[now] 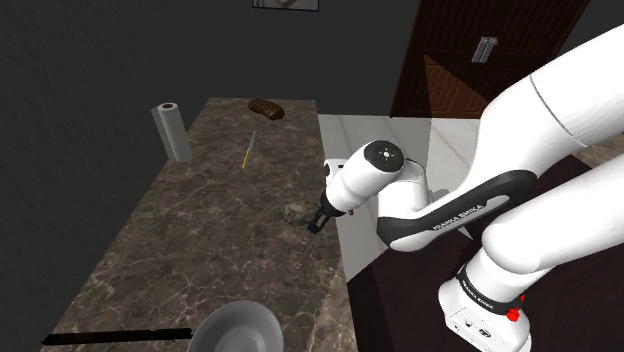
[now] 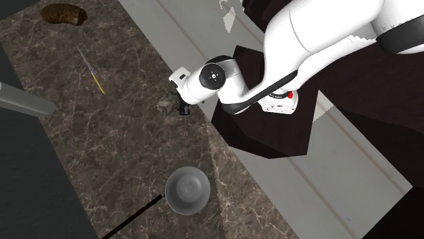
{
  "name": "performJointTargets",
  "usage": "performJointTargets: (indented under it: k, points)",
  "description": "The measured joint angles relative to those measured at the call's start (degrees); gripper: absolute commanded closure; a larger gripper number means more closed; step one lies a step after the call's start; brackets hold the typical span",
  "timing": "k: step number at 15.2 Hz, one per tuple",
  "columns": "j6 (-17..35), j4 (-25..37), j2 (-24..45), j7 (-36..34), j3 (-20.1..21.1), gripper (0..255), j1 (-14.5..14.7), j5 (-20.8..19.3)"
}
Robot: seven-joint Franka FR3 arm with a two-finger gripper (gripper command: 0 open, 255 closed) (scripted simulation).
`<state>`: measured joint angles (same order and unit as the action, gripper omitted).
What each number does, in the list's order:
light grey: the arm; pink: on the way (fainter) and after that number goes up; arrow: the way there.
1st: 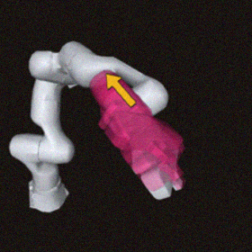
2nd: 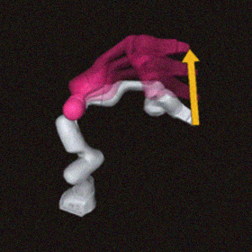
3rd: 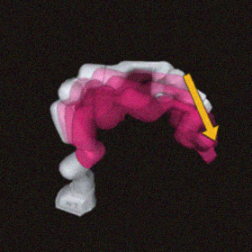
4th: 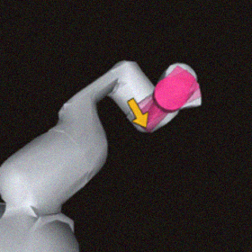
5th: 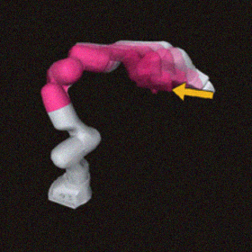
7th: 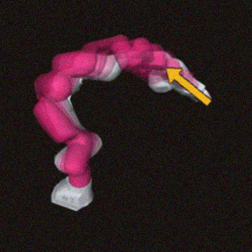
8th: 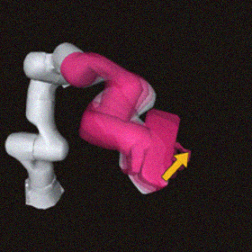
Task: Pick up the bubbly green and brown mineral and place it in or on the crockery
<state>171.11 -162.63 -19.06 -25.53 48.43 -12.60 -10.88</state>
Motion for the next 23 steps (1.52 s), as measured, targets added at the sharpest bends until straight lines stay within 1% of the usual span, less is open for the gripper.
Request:
performJointTargets:
  k: [2, 6, 8, 14, 15, 16, 17, 18, 19, 20, 21, 22, 23]
  points:
    - [-1.6, 0.0, -1.2, 1.7, -3.1, 255, 3.4, 1.8]
    - [-5.7, 0.8, -3.8, 5.0, -8.3, 255, 9.1, 5.2]
    - [-7.7, 1.1, -5.3, 6.7, -10.7, 255, 11.5, 6.8]
    - [-13.6, 2.9, -9.1, 9.9, -14.8, 255, 15.6, 9.6]
    - [-13.6, 2.9, -9.1, 9.9, -14.8, 0, 15.6, 9.6]
    - [-13.6, 2.9, -9.1, 9.9, -14.8, 0, 15.6, 9.6]
    - [-15.9, 5.3, -7.0, 10.9, -13.6, 0, 13.9, 7.6]
    - [-20.3, 9.5, -3.2, 11.9, -11.3, 0, 10.9, 3.7]
    - [-26.1, 14.6, 1.7, 12.2, -7.9, 0, 7.6, -1.5]
    - [-32.1, 19.5, 7.5, 11.9, -4.4, 0, 4.4, -7.7]
    - [-35.5, 21.7, 10.4, 12.2, -3.3, 0, 3.1, -11.4]
    - [-37.1, 23.2, 12.8, 11.6, -2.6, 0, 2.3, -14.3]
    - [-37.7, 23.9, 14.3, 10.8, -2.0, 0, 2.1, -16.2]
